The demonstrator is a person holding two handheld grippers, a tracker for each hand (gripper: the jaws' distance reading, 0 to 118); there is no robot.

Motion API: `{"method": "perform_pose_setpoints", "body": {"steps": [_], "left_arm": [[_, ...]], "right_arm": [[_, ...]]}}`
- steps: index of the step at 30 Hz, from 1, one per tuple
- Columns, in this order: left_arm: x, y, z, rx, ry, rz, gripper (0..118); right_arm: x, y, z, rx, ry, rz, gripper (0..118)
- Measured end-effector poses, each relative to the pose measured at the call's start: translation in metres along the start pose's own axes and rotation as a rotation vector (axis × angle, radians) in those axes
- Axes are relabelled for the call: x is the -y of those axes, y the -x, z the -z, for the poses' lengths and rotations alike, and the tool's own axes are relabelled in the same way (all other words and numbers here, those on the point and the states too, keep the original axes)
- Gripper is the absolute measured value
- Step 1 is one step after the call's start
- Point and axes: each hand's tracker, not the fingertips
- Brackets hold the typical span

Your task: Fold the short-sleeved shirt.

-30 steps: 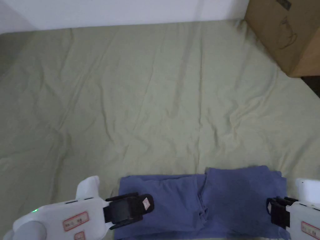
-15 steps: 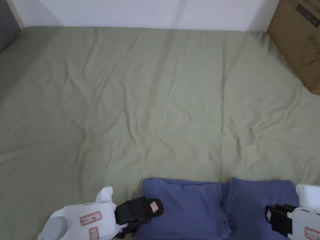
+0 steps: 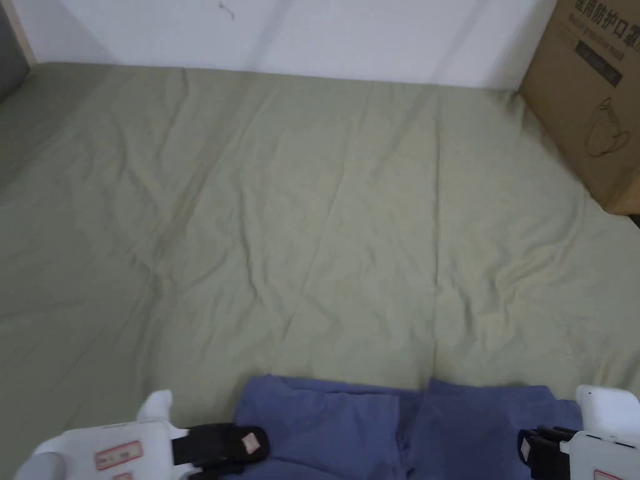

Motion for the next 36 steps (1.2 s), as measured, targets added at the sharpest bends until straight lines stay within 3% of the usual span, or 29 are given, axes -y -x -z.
{"method": "perform_pose_setpoints", "body": {"steps": [7, 12, 19, 23, 25, 26, 27, 28, 29, 30, 34, 35, 36], "left_arm": [[-0.015, 0.013, -0.093, -0.177, -0.195, -0.026, 13], [-0.016, -0.045, -0.107, -0.263, -0.217, 0.056, 13], [0.004, -0.199, -0.04, -0.278, -0.167, 0.459, 14], [0.027, -0.232, 0.041, -0.204, 0.0, 0.618, 14], [0.04, -0.23, 0.088, -0.227, 0.095, 0.62, 14], [0.047, -0.225, 0.108, -0.239, 0.137, 0.613, 18], [0.05, -0.217, 0.127, -0.223, 0.197, 0.641, 33], [0.055, -0.21, 0.145, -0.212, 0.235, 0.629, 73], [0.059, -0.206, 0.155, -0.235, 0.263, 0.61, 102], [0.066, -0.199, 0.164, -0.247, 0.28, 0.569, 118], [0.057, -0.188, 0.146, -0.2, 0.196, 0.419, 110], [0.054, -0.187, 0.137, -0.207, 0.166, 0.39, 106], [0.05, -0.184, 0.126, -0.207, 0.132, 0.366, 93]], "right_arm": [[0.007, -0.007, 0.008, -0.03, 0.004, 0.016, 6], [0.013, -0.014, 0.014, -0.055, 0.019, 0.044, 6], [0.018, -0.038, 0.006, -0.059, -0.009, 0.092, 6], [0.026, -0.057, -0.001, -0.036, -0.02, 0.157, 6], [0.032, -0.07, -0.003, -0.02, -0.018, 0.197, 6], [0.035, -0.076, -0.005, -0.009, -0.014, 0.215, 6], [0.039, -0.082, -0.007, -0.005, -0.014, 0.228, 6], [0.044, -0.087, -0.011, 0.001, -0.019, 0.242, 6], [0.047, -0.092, -0.013, 0.01, -0.016, 0.255, 6], [0.051, -0.098, -0.015, 0.025, -0.009, 0.273, 6], [0.064, -0.116, -0.021, 0.059, 0.0, 0.335, 6], [0.066, -0.119, -0.021, 0.058, 0.0, 0.344, 6], [0.068, -0.123, -0.02, 0.057, 0.0, 0.351, 6]]}}
